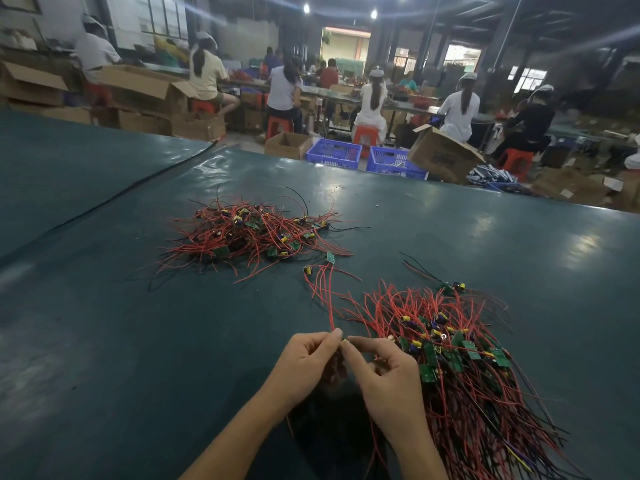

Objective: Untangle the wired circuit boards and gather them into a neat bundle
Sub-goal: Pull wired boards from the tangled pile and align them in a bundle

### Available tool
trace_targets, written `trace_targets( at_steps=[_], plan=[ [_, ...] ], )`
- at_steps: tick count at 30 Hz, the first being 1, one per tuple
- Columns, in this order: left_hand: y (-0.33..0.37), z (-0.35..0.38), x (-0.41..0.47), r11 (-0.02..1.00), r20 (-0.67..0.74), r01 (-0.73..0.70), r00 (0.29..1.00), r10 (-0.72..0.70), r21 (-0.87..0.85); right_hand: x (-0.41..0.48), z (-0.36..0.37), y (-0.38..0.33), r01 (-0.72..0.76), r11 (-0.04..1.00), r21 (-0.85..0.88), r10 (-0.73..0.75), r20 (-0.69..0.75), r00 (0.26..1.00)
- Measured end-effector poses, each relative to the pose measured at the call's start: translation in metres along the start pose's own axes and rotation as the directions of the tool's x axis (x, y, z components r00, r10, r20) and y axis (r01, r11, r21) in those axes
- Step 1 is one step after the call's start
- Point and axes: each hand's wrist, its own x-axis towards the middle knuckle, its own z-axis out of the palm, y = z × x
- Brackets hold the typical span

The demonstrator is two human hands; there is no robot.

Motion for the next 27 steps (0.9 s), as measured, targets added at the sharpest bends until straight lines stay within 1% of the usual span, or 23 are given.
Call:
trace_targets(
  at_steps=[2, 3, 4, 6, 8, 9, 11, 12, 13, 14, 15, 16, 17, 18, 19, 20, 21, 22, 23, 25, 27],
  plan=[
    [-0.003, 0.000, 0.001, 0.997, -0.030, -0.036, 0.999, 0.038, 0.067, 0.001, -0.003, 0.001, 0.006, 1.000, 0.020, -0.005, -0.041, 0.999],
    [-0.004, 0.001, 0.001, 0.995, -0.039, -0.051, 0.998, 0.055, 0.091, 0.002, -0.004, 0.000, -0.015, 0.999, 0.049, 0.017, -0.054, 0.998],
    [-0.005, 0.000, 0.002, 0.993, -0.044, -0.062, 0.997, 0.067, 0.103, 0.002, -0.005, 0.000, -0.032, 0.996, 0.082, 0.037, -0.048, 0.998],
    [-0.006, -0.001, 0.002, 0.989, -0.051, -0.079, 0.995, 0.085, 0.122, 0.001, -0.004, -0.001, -0.057, 0.992, 0.115, 0.056, 0.007, 0.998],
    [-0.007, -0.002, 0.002, 0.980, -0.070, -0.116, 0.989, 0.129, 0.162, -0.001, -0.001, -0.002, -0.050, 0.996, 0.078, 0.046, 0.053, 0.998],
    [-0.008, -0.003, 0.002, 0.973, -0.083, -0.134, 0.985, 0.152, 0.189, -0.002, 0.001, -0.002, -0.034, 0.998, 0.047, 0.032, 0.046, 0.998],
    [-0.010, -0.004, 0.003, 0.959, -0.112, -0.149, 0.977, 0.180, 0.240, -0.002, 0.002, 0.001, -0.004, 1.000, -0.010, 0.003, -0.043, 0.999],
    [-0.010, -0.005, 0.004, 0.959, -0.130, -0.145, 0.975, 0.180, 0.243, -0.002, 0.001, 0.003, -0.004, 0.999, -0.054, -0.001, -0.106, 0.994],
    [-0.011, -0.006, 0.005, 0.964, -0.149, -0.136, 0.974, 0.173, 0.229, -0.001, -0.002, 0.005, -0.011, 0.987, -0.161, -0.017, -0.171, 0.985],
    [-0.011, -0.008, 0.006, 0.969, -0.170, -0.128, 0.971, 0.166, 0.212, -0.002, -0.003, 0.005, -0.031, 0.948, -0.318, -0.046, -0.233, 0.971],
    [-0.011, -0.010, 0.007, 0.971, -0.192, -0.125, 0.967, 0.165, 0.205, -0.003, -0.004, 0.005, -0.070, 0.879, -0.471, -0.073, -0.278, 0.958],
    [-0.011, -0.012, 0.008, 0.970, -0.215, -0.124, 0.962, 0.170, 0.210, -0.003, -0.005, 0.007, -0.091, 0.827, -0.555, -0.103, -0.308, 0.946],
    [-0.011, -0.014, 0.009, 0.967, -0.244, -0.121, 0.954, 0.176, 0.226, -0.003, -0.005, 0.008, -0.065, 0.825, -0.562, -0.146, -0.323, 0.935],
    [-0.011, -0.016, 0.012, 0.960, -0.278, -0.112, 0.943, 0.185, 0.258, -0.003, -0.003, 0.007, -0.004, 0.850, -0.526, -0.191, -0.314, 0.930],
    [-0.011, -0.019, 0.015, 0.946, -0.313, -0.094, 0.930, 0.195, 0.311, -0.003, -0.001, 0.005, 0.086, 0.897, -0.434, -0.224, -0.278, 0.934],
    [-0.011, -0.023, 0.020, 0.922, -0.339, -0.069, 0.917, 0.209, 0.380, -0.003, 0.003, 0.005, 0.148, 0.940, -0.306, -0.222, -0.223, 0.949],
    [-0.010, -0.027, 0.027, 0.888, -0.350, -0.041, 0.910, 0.223, 0.457, -0.003, 0.007, 0.006, 0.167, 0.970, -0.178, -0.194, -0.151, 0.969],
    [-0.011, -0.030, 0.035, 0.847, -0.348, -0.010, 0.909, 0.229, 0.532, -0.003, 0.012, 0.006, 0.150, 0.985, -0.090, -0.157, -0.076, 0.985],
    [-0.012, -0.033, 0.042, 0.799, -0.340, 0.022, 0.912, 0.230, 0.601, -0.003, 0.016, 0.008, 0.116, 0.992, -0.052, -0.116, -0.011, 0.993],
    [-0.014, -0.037, 0.059, 0.701, -0.316, 0.064, 0.919, 0.237, 0.710, -0.003, 0.021, 0.014, 0.073, 0.992, -0.104, -0.066, 0.063, 0.996],
    [-0.013, -0.039, 0.077, 0.599, -0.283, 0.075, 0.923, 0.261, 0.797, -0.001, 0.022, 0.019, 0.084, 0.976, -0.200, -0.075, 0.053, 0.996]
  ],
)
